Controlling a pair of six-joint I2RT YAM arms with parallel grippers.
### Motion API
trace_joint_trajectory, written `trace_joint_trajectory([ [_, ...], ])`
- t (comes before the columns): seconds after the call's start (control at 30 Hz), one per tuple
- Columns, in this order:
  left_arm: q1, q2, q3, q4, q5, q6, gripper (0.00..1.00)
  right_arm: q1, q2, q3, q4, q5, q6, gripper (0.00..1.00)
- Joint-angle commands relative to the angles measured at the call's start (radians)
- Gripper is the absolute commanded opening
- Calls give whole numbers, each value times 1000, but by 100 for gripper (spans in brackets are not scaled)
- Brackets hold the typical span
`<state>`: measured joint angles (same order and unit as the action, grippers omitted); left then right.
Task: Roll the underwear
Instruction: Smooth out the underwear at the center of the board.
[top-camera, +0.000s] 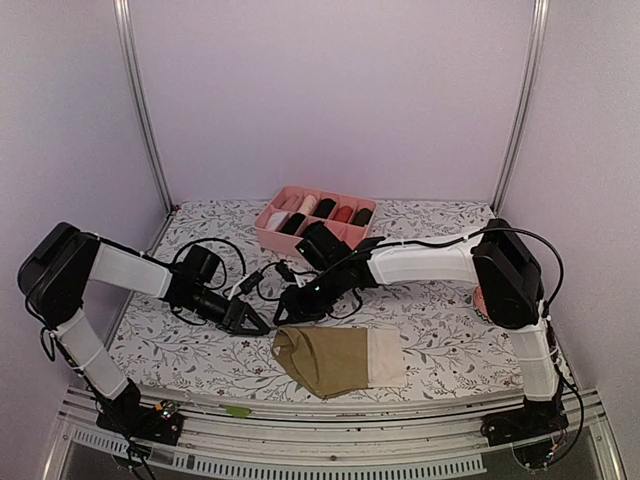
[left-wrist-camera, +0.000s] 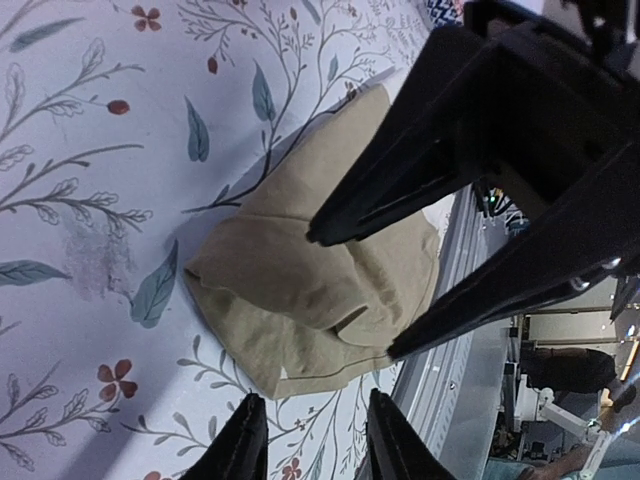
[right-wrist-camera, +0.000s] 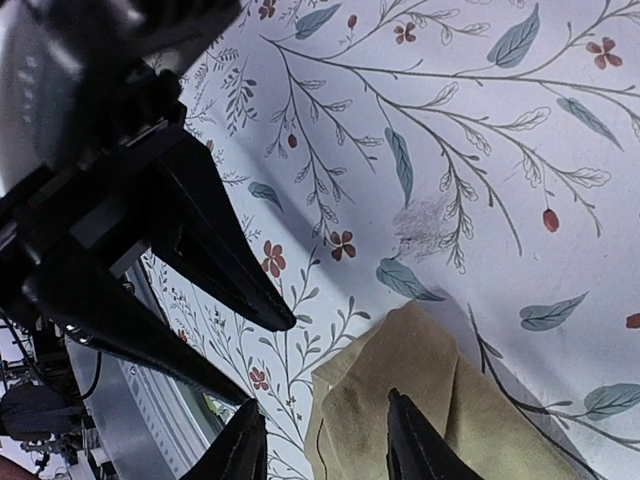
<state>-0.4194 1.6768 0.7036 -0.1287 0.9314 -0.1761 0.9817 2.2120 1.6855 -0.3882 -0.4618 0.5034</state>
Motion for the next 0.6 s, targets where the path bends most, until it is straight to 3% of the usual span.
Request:
trace_joint_trajectory([
  [0.0,-7,-32,-36,105,86,-78,35,11,65,66,-31,9,-3,41],
  [0.2,-11,0,-23,103,48,-96,30,21,116,130,-105,30,-1,34],
  [0.37,12,-3,-18,84,-5,-77,25,22,118,145,-141,69,3,20],
  [0.47,29,-8,-19,80,-32,-72,24,22,110,149,-142,68,2,3],
  [0.57,35,-12,-14,78,-45,-68,24,23,101,149,-120,34,-1,0],
])
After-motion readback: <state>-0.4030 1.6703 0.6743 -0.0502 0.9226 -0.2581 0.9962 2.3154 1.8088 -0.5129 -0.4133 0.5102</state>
